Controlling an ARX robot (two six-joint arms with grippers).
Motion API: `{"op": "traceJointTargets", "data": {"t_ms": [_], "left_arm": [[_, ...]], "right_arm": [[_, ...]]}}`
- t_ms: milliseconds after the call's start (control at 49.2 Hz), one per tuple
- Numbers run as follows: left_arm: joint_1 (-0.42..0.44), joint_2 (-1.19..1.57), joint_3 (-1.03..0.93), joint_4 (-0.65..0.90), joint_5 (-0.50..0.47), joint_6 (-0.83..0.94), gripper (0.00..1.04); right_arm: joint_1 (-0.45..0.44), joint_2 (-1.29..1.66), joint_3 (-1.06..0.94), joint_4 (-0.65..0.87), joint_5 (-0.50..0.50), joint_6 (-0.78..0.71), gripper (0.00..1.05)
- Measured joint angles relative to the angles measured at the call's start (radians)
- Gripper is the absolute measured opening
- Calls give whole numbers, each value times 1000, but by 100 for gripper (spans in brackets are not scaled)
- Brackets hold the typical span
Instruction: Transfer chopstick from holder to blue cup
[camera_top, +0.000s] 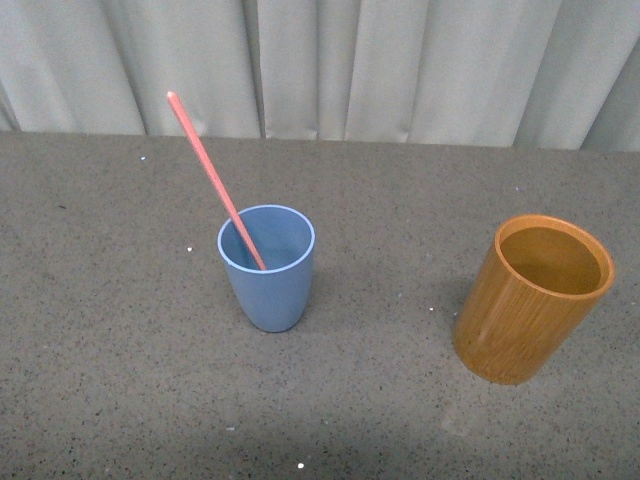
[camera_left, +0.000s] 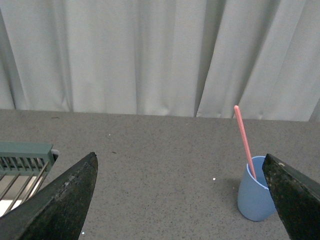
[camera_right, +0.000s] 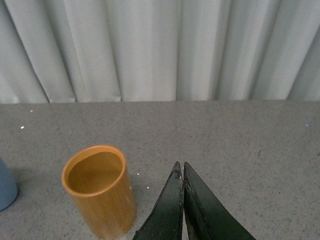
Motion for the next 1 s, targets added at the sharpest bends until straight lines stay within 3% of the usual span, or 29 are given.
{"op": "traceJointTargets", "data": {"t_ms": [102, 670, 995], "left_arm": [[0, 0, 0, 0, -2, 0, 98], [0, 0, 0, 0, 0, 0, 98], [0, 0, 0, 0, -1, 0, 98]], "right_arm": [[-3, -272, -13, -153, -7, -8, 1], [-4, -304, -13, -160, -6, -9, 1], [-4, -304, -13, -160, -6, -10, 51]]}}
